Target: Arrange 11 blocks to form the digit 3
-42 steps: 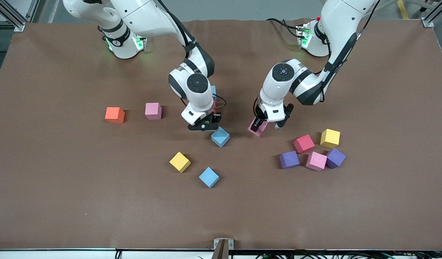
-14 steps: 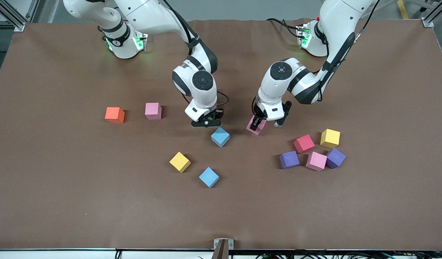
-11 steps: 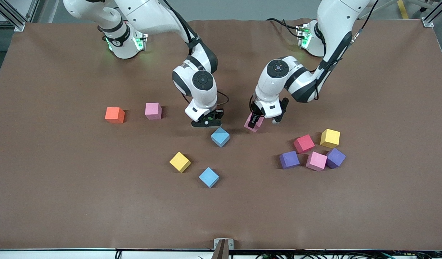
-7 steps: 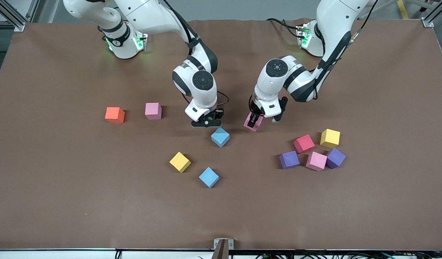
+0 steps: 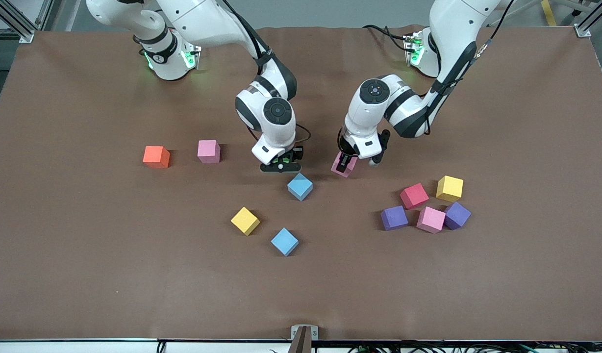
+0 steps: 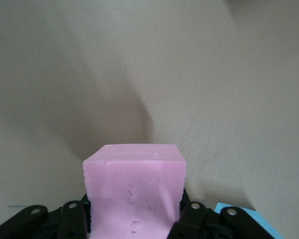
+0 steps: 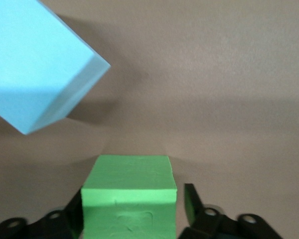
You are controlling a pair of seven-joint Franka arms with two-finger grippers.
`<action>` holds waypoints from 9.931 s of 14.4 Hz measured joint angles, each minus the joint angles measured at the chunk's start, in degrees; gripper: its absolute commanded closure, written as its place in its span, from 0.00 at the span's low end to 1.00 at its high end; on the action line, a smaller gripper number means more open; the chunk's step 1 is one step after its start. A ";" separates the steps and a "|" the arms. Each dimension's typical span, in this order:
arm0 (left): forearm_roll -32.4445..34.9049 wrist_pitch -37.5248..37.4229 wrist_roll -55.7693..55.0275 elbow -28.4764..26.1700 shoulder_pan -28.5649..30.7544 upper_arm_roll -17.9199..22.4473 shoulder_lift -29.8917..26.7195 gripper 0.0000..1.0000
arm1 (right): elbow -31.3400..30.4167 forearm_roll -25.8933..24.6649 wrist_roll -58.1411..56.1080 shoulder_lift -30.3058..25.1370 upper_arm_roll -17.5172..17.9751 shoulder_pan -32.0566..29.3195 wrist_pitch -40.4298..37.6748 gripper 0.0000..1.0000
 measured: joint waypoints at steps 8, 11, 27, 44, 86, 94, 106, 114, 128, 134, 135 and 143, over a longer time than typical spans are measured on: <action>0.00 -7.37 -9.42 -0.03 -4.08 -0.17 -1.42 0.59 | 1.79 0.16 -0.04 -3.74 -1.24 -3.49 -0.62 0.00; 0.01 -10.27 -16.91 -0.07 -7.09 -0.30 -1.65 0.59 | 1.77 0.17 0.00 -7.42 -1.82 -7.90 -5.69 0.00; -0.10 -12.14 -35.42 8.44 -19.86 -0.28 7.37 0.59 | 20.64 0.14 23.61 6.50 -2.79 -18.12 -11.24 0.00; -0.10 -19.49 -35.80 15.99 -21.66 0.11 10.58 0.00 | 25.07 0.14 27.22 12.58 -2.49 -17.20 -7.47 0.00; 7.18 -25.07 74.41 30.21 15.03 -0.30 17.52 0.01 | 16.31 2.32 85.08 0.79 0.69 -2.40 -8.41 1.00; 7.23 -19.11 74.11 30.19 15.14 0.00 20.16 0.63 | 9.14 2.33 92.65 2.48 0.64 4.61 -1.27 1.00; 7.32 -19.16 45.60 23.08 15.15 -2.30 12.72 0.63 | 9.03 2.38 93.44 5.14 -0.04 4.48 -0.99 1.00; 7.32 -19.21 3.38 8.61 15.04 -9.10 2.47 0.63 | 9.04 2.43 94.31 5.13 -0.28 4.08 -1.41 1.00; 7.32 -13.88 -30.92 -1.44 15.03 -15.89 -0.43 0.63 | 9.13 2.47 96.86 5.12 -0.37 3.17 -2.15 1.00; 7.32 -13.82 -31.75 -2.03 15.03 -16.86 -0.43 0.63 | 9.13 2.47 96.87 5.13 -0.37 3.20 -2.15 1.00; 7.32 -13.77 -31.75 -2.08 15.03 -16.87 -0.43 0.63 | 9.13 2.47 96.87 5.13 -0.37 3.21 -2.15 0.98; 7.32 -13.41 -31.75 -2.19 15.03 -16.95 -0.43 0.63 | 9.14 2.47 96.87 5.12 -0.28 3.51 -2.20 0.00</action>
